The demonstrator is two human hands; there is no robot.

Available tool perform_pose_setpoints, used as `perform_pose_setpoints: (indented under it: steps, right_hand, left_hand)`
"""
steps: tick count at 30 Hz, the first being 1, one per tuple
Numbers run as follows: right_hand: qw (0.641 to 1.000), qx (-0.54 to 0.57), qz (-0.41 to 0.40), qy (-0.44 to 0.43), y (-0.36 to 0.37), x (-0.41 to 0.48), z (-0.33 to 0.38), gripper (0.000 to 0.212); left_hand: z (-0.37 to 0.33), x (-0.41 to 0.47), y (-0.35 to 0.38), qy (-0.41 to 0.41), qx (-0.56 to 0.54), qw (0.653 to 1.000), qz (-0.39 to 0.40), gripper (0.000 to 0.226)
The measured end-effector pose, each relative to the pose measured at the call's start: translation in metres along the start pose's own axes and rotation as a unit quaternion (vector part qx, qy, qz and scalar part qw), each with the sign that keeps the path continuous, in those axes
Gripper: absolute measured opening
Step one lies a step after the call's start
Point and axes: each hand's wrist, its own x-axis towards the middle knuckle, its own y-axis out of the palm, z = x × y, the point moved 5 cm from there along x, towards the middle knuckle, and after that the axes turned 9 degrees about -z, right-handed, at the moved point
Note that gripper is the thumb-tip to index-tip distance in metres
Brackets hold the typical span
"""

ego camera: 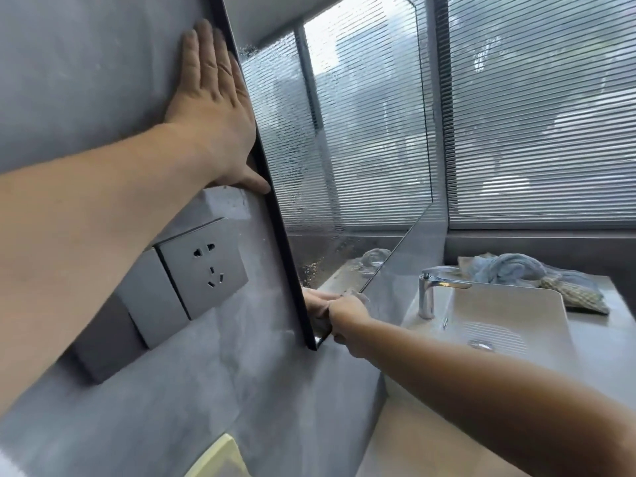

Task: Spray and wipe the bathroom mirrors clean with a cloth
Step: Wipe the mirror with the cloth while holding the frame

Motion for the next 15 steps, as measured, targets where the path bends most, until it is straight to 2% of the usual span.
perform_pose_setpoints:
  steps: [3, 4, 5, 7, 9, 15]
  right_hand:
    - [0.998, -0.016, 0.059, 0.033, 0.012, -0.015, -0.012, 0.058]
    - [0.997, -0.02, 0.074, 0.023, 0.016, -0.02, -0.01, 0.063]
    - [0.996, -0.006, 0.071, 0.055, 0.016, -0.021, -0.014, 0.066]
    - [0.994, -0.023, 0.064, 0.087, 0.017, -0.027, -0.015, 0.061]
    - [0.992, -0.072, 0.063, 0.077, 0.018, -0.035, -0.011, 0.047]
    - [0.991, -0.103, 0.027, 0.083, 0.009, -0.009, -0.004, 0.047]
  left_hand:
    - [0.002, 0.002, -0.004, -0.018, 0.0, 1.0, -0.012, 0.168]
    - [0.002, 0.001, -0.004, -0.015, 0.007, 1.0, -0.001, 0.167]
    - [-0.001, 0.003, -0.004, -0.005, 0.001, 1.0, -0.014, 0.167]
    - [0.0, 0.002, -0.004, -0.016, 0.003, 1.0, -0.008, 0.167]
    - [0.0, 0.003, -0.002, -0.01, 0.007, 1.0, -0.004, 0.167]
    - [0.002, 0.004, 0.001, -0.011, -0.008, 1.0, -0.013, 0.169]
